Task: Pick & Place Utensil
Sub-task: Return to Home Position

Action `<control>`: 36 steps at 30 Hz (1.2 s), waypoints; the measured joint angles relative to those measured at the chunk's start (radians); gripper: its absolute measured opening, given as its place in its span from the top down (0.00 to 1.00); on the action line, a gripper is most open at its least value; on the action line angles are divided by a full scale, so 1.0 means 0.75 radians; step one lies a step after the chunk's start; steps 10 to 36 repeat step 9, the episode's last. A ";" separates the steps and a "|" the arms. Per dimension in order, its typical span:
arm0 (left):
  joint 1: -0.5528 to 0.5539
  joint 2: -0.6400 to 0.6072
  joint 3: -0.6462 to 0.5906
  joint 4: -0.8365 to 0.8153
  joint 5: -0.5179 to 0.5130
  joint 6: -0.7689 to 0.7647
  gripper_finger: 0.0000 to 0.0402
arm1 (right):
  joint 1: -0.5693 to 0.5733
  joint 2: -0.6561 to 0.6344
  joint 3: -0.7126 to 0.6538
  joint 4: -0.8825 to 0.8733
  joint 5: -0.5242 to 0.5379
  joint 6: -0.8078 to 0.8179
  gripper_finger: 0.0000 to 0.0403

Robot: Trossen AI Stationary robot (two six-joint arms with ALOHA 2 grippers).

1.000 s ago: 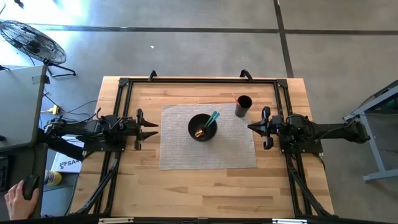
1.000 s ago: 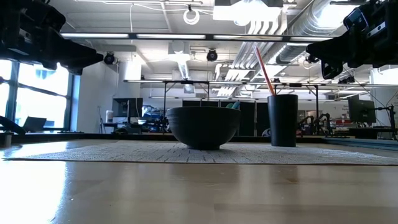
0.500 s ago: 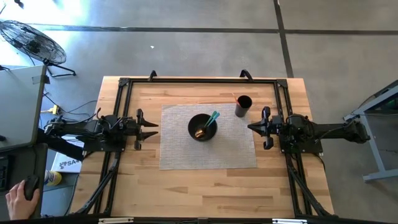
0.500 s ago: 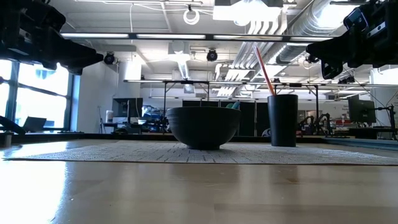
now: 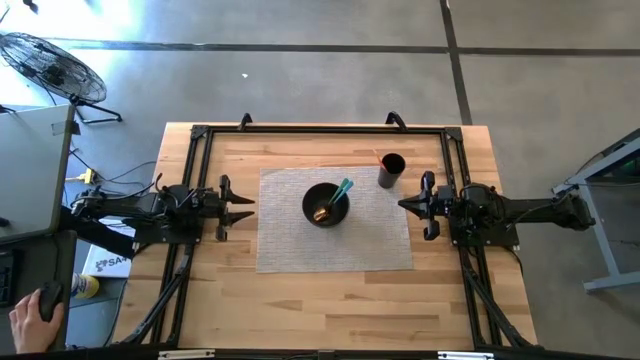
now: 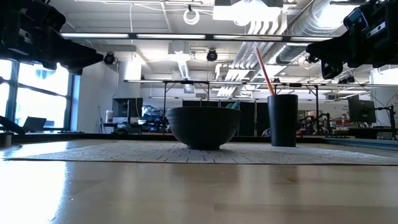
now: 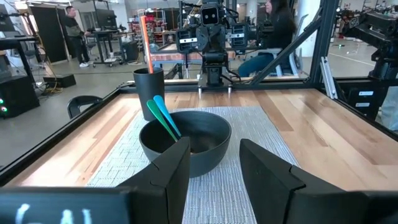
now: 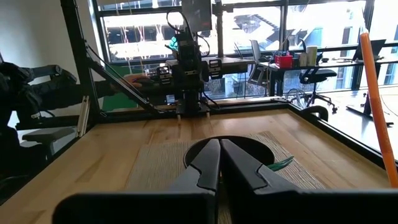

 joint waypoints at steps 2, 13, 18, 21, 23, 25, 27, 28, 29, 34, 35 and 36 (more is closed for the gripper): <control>0.000 0.000 0.000 0.000 0.000 0.000 0.66 | 0.000 0.000 0.000 0.000 0.000 0.000 0.98; 0.000 0.000 0.000 0.000 0.000 0.000 0.66 | 0.000 0.000 0.000 0.000 0.000 0.000 0.98; 0.000 0.000 0.000 0.000 0.000 0.000 0.66 | 0.000 0.000 0.000 0.000 0.000 0.000 0.98; 0.000 0.000 0.000 0.000 0.000 0.000 0.66 | 0.000 0.000 0.000 0.000 0.000 0.000 0.98; 0.000 0.000 0.000 0.000 0.000 0.000 0.66 | 0.000 0.000 0.000 0.000 0.000 0.000 0.98; 0.000 0.000 0.000 0.000 0.000 0.000 0.66 | 0.000 0.000 0.000 0.000 0.000 0.000 0.98; 0.000 0.000 0.000 0.000 0.000 0.000 0.66 | 0.000 0.000 0.000 0.000 0.000 0.000 0.98; 0.000 0.000 0.000 0.000 0.000 0.000 0.66 | 0.000 0.000 0.000 0.000 0.000 0.000 0.98; 0.000 0.000 0.000 0.000 0.000 0.000 0.66 | 0.000 0.000 0.000 0.000 0.000 0.000 0.98; 0.000 0.000 0.000 0.000 0.000 0.000 0.66 | 0.000 0.000 0.000 0.000 0.000 0.000 0.98; 0.000 0.000 0.000 0.000 0.000 0.000 0.66 | 0.000 0.000 0.000 0.000 0.000 0.000 0.98; 0.000 0.000 0.000 0.000 0.000 0.000 0.66 | 0.000 0.000 0.000 0.000 0.000 0.000 0.98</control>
